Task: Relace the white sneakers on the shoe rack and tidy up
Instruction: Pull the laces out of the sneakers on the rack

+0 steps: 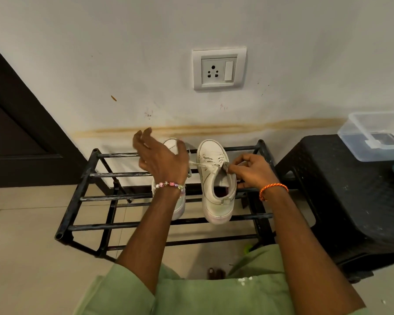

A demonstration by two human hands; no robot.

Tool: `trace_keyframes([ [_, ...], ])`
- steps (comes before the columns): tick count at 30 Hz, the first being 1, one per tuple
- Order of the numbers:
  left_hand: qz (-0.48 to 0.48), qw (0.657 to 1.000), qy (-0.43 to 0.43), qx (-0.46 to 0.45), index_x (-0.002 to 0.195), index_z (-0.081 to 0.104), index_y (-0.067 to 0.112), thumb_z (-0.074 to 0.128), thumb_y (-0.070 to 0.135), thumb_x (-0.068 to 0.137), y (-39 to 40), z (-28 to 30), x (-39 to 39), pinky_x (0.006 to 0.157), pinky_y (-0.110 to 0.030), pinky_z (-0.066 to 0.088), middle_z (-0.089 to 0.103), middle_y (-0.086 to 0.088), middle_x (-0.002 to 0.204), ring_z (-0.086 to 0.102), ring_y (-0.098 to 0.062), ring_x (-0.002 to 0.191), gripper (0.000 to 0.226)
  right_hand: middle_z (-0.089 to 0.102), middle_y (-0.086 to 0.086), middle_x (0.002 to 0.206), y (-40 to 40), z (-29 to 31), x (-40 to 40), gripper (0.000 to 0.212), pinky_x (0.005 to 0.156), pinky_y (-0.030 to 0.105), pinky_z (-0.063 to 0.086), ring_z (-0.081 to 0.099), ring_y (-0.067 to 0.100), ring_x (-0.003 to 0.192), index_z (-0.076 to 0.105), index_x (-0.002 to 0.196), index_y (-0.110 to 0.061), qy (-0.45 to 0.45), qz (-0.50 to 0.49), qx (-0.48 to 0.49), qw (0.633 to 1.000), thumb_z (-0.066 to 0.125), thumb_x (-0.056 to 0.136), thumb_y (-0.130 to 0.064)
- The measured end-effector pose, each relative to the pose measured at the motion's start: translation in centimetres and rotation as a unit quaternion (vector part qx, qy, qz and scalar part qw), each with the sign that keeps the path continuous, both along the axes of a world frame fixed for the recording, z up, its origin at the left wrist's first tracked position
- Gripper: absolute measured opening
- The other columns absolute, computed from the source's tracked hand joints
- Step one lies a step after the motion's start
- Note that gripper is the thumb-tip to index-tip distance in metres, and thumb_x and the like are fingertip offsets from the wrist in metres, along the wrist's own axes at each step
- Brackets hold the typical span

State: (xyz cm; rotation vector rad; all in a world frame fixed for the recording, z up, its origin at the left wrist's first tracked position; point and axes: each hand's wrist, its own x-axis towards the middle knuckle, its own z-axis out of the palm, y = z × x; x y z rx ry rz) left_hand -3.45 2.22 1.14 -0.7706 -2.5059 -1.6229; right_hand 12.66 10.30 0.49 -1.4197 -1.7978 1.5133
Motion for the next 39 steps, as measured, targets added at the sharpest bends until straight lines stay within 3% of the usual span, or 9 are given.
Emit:
trace_keyframes([
  [6, -0.326, 0.929, -0.013, -0.177, 0.115, 0.051, 0.014, 0.08, 0.032, 0.069, -0.5, -1.5, 2.4, 0.091, -0.031, 0.046, 0.04, -0.007, 0.122, 0.049, -0.021, 0.106, 0.057, 0.057, 0.001, 0.094, -0.2, -0.8, -0.7, 0.027, 0.07, 0.029, 0.049, 0.05, 0.011, 0.066, 0.067, 0.101, -0.023, -0.033, 0.062, 0.237, 0.969, 0.067, 0.08, -0.006],
  [12, -0.215, 0.96, -0.025, -0.178, 0.097, 0.06, 0.01, 0.067, 0.025, 0.081, -0.8, -2.5, 4.9, 0.075, -0.033, 0.047, 0.061, -0.008, 0.102, 0.059, -0.025, 0.09, 0.023, 0.053, 0.008, 0.11, -1.0, -1.2, -1.7, 0.023, 0.088, 0.036, 0.048, 0.055, 0.022, 0.099, 0.071, 0.106, -0.017, -0.143, 0.091, 0.311, 0.935, 0.06, 0.088, -0.012],
  [19, -0.163, 0.971, 0.041, -0.171, 0.109, 0.058, 0.004, 0.053, 0.019, 0.09, -1.4, -3.4, 7.1, 0.079, -0.038, 0.041, 0.06, -0.015, 0.109, 0.056, -0.033, 0.1, 0.025, 0.05, 0.004, 0.109, -1.6, -1.6, -2.1, 0.01, 0.079, 0.036, 0.05, 0.053, 0.02, 0.097, 0.073, 0.091, -0.017, -0.173, 0.033, 0.367, 0.913, 0.067, 0.083, -0.015],
  [25, -0.133, 0.983, 0.015, -0.122, 0.106, 0.062, 0.004, 0.055, 0.016, 0.088, -1.6, -4.0, 7.9, 0.076, -0.038, 0.041, 0.06, -0.016, 0.107, 0.055, -0.034, 0.097, 0.023, 0.056, 0.001, 0.094, -1.6, -1.7, -3.1, 0.009, 0.063, 0.008, 0.04, 0.053, 0.007, 0.077, 0.064, 0.078, -0.014, 0.037, -0.11, 0.196, 0.974, 0.067, 0.084, -0.008],
  [28, -0.122, 0.987, 0.009, -0.102, 0.107, 0.064, 0.006, 0.056, 0.015, 0.087, -1.5, -4.4, 8.2, 0.077, -0.038, 0.042, 0.061, -0.015, 0.106, 0.055, -0.034, 0.097, 0.024, 0.058, -0.001, 0.072, -0.9, -1.7, -3.6, 0.02, 0.064, 0.014, 0.048, 0.055, 0.009, 0.067, 0.057, 0.071, -0.013, 0.152, -0.214, 0.047, 0.964, 0.061, 0.087, -0.002],
  [30, -0.119, 0.988, 0.009, -0.102, 0.11, 0.064, 0.007, 0.056, 0.016, 0.088, -1.4, -4.6, 8.3, 0.078, -0.039, 0.043, 0.062, -0.015, 0.107, 0.055, -0.033, 0.098, 0.025, 0.059, 0.003, 0.07, -0.1, -2.0, -3.7, 0.021, 0.071, 0.029, 0.053, 0.057, 0.016, 0.068, 0.057, 0.068, -0.014, 0.197, -0.287, -0.079, 0.934, 0.06, 0.086, -0.003],
  [33, -0.119, 0.989, 0.011, -0.091, 0.106, 0.067, 0.007, 0.057, 0.015, 0.086, -1.3, -4.8, 8.3, 0.076, -0.038, 0.044, 0.063, -0.015, 0.103, 0.057, -0.033, 0.094, 0.024, 0.062, 0.009, 0.079, 0.5, -2.1, -3.5, 0.023, 0.057, 0.029, 0.053, 0.057, 0.017, 0.061, 0.06, 0.071, -0.014, 0.222, -0.334, -0.166, 0.901, 0.053, 0.086, 0.002],
  [36, -0.1, 0.994, -0.006, -0.053, 0.1, 0.07, 0.006, 0.059, 0.014, 0.082, -1.4, -5.2, 8.2, 0.069, -0.032, 0.041, 0.065, -0.015, 0.093, 0.059, -0.033, 0.085, 0.022, 0.065, 0.008, 0.101, -0.1, -1.7, -3.2, 0.036, 0.077, 0.03, 0.053, 0.063, 0.019, 0.081, 0.065, 0.082, -0.024, 0.124, -0.251, 0.061, 0.958, 0.044, 0.086, 0.005],
  [39, -0.094, 0.995, -0.014, -0.031, 0.098, 0.072, 0.006, 0.06, 0.014, 0.082, -1.5, -5.4, 8.1, 0.068, -0.029, 0.038, 0.065, -0.015, 0.089, 0.059, -0.032, 0.082, 0.022, 0.057, 0.005, 0.117, -1.3, -0.7, -2.2, 0.026, 0.094, 0.027, 0.038, 0.048, 0.019, 0.112, 0.073, 0.091, -0.02, 0.014, -0.106, 0.323, 0.94, 0.051, 0.083, -0.007],
])
